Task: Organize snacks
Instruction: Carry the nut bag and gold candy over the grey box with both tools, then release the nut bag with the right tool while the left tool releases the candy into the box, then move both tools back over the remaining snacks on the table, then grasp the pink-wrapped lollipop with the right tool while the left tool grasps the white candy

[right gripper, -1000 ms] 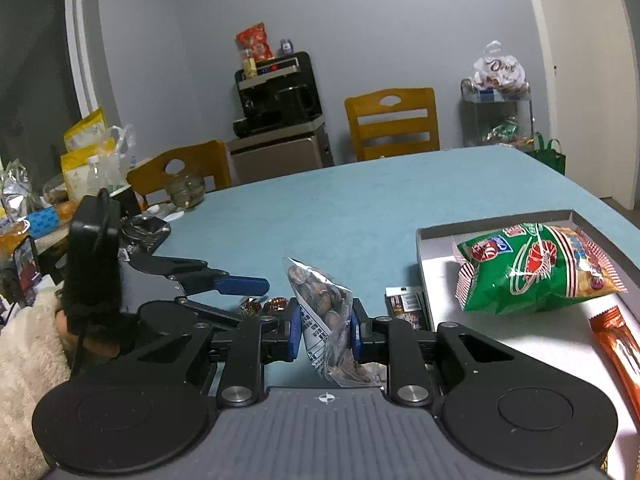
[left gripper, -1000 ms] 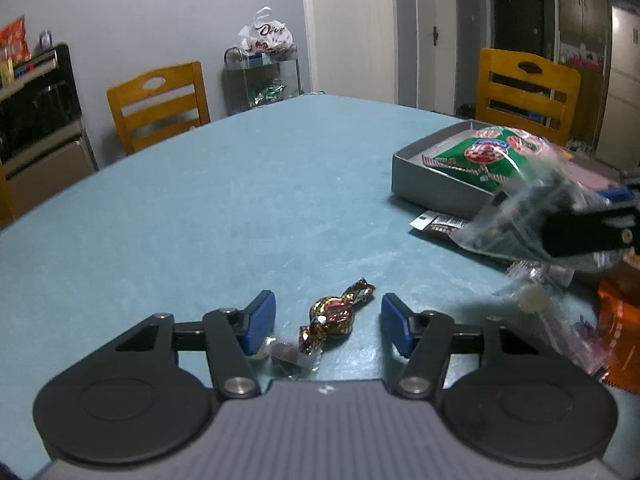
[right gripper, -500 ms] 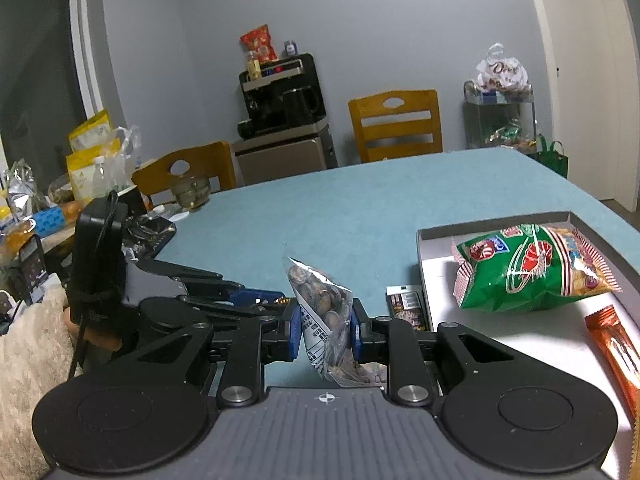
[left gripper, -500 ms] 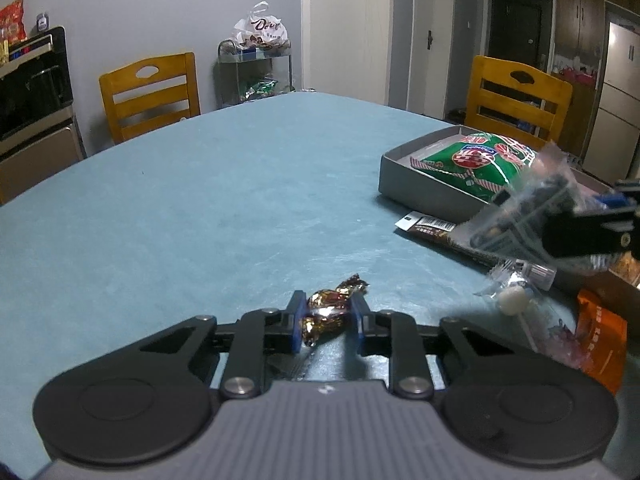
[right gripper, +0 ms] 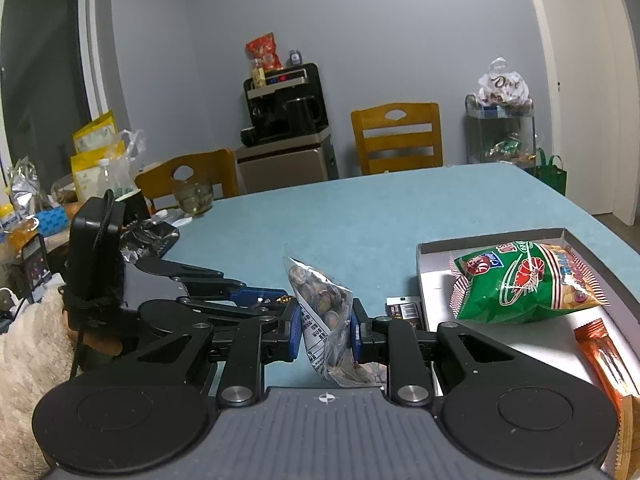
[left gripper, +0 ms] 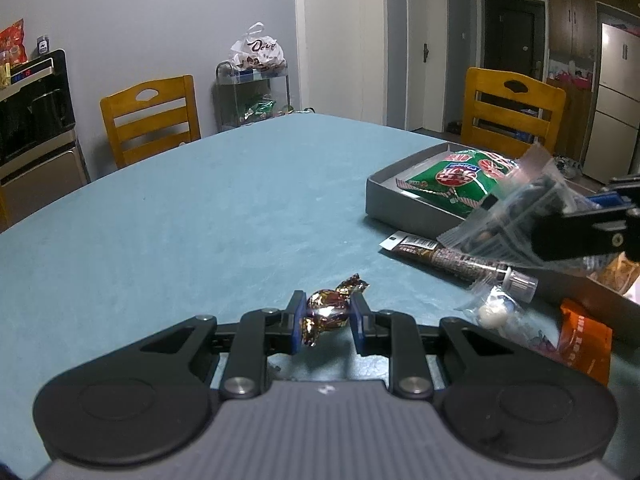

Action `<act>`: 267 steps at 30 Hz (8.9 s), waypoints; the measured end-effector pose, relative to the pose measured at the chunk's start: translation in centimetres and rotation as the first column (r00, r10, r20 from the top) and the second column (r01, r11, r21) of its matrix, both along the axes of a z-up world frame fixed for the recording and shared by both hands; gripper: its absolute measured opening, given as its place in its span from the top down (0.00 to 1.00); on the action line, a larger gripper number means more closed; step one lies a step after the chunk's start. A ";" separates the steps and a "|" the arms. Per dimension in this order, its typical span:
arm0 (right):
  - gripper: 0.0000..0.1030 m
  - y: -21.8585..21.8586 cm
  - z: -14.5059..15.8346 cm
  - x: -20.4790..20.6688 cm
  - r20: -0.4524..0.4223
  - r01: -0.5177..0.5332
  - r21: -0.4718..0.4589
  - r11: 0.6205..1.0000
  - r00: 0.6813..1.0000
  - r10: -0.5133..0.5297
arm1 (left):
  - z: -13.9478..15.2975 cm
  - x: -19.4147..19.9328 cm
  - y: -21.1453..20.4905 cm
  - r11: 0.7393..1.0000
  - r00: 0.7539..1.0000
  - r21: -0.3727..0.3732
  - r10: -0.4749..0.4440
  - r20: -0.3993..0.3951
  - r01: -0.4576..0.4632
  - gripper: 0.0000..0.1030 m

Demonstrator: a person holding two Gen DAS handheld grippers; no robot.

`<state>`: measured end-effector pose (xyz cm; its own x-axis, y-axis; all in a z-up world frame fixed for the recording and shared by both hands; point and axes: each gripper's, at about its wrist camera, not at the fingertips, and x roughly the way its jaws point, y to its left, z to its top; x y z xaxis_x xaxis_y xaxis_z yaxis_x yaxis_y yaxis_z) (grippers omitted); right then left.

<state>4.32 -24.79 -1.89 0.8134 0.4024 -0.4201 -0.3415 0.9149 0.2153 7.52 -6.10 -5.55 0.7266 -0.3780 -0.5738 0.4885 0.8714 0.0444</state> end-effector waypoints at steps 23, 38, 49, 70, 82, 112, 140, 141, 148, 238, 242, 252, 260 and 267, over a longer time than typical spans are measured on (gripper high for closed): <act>0.76 -0.5 1.0 -1.7 0.037 -0.002 0.005 1.000 0.999 0.002 | 0.9 -0.9 0.4 1.000 0.999 0.002 -0.007 0.034 0.007 0.80; 0.76 -3.3 2.3 -3.7 0.092 -0.030 0.049 0.998 0.995 0.026 | 5.1 -5.4 -0.4 0.988 0.985 -0.056 0.148 0.092 -0.143 0.80; 0.76 -5.3 2.4 -5.3 0.126 -0.043 0.061 0.997 0.991 0.035 | 6.2 -8.0 -3.4 0.990 0.986 -0.063 0.133 0.105 -0.127 0.80; 0.76 -12.3 3.3 -6.9 0.185 0.108 0.101 0.989 0.975 -0.125 | 6.9 -8.4 -8.8 0.999 0.994 -0.045 0.020 0.109 -0.015 0.80; 0.76 -16.8 2.6 -7.4 0.182 0.204 0.118 0.972 0.958 -0.223 | 6.2 -9.2 -13.3 0.992 0.989 -0.033 -0.117 0.092 0.121 0.80; 0.76 -15.2 -2.3 -2.7 0.037 0.253 -0.047 0.966 0.967 -0.252 | 1.7 -6.5 -18.8 0.975 0.974 -0.001 -0.222 -0.036 0.222 0.80; 0.73 -13.6 -3.6 -2.0 0.019 0.246 -0.199 0.949 0.969 -0.248 | 1.3 -7.0 -19.0 0.965 0.963 -0.014 -0.263 -0.050 0.263 0.80; 0.70 -13.6 -3.6 -2.0 0.017 0.245 -0.199 0.949 0.969 -0.246 | 1.3 -7.0 -18.9 0.965 0.964 -0.015 -0.262 -0.052 0.261 0.80; 0.69 -13.7 -3.6 -2.2 0.008 0.233 -0.204 0.951 0.972 -0.236 | 1.1 -6.9 -18.8 0.970 0.969 0.007 -0.242 -0.056 0.243 0.80; 0.20 1.7 0.9 -1.2 -0.098 -0.072 -0.127 0.989 0.993 0.060 | 3.1 -0.5 5.2 0.953 0.951 -0.010 0.301 -0.070 -0.303 0.02; 0.31 2.8 -0.2 -0.6 -0.120 -0.047 -0.128 0.991 0.992 0.032 | 1.6 -0.1 5.4 0.947 0.941 0.011 0.322 -0.102 -0.322 0.02; 0.42 4.3 -2.9 0.5 -0.194 -0.005 -0.210 0.978 0.980 -0.037 | 1.1 0.3 4.8 0.960 0.951 -0.007 0.275 -0.144 -0.279 0.02; 0.42 4.7 -4.0 1.2 -0.235 -0.023 -0.206 0.978 0.972 -0.027 | 0.0 0.5 3.1 0.967 0.953 0.022 0.255 -0.162 -0.254 0.04; 0.44 5.2 -4.1 1.7 -0.209 -0.012 -0.238 0.971 0.977 -0.039 | -0.6 1.0 3.3 0.964 0.951 0.040 0.266 -0.157 -0.263 0.20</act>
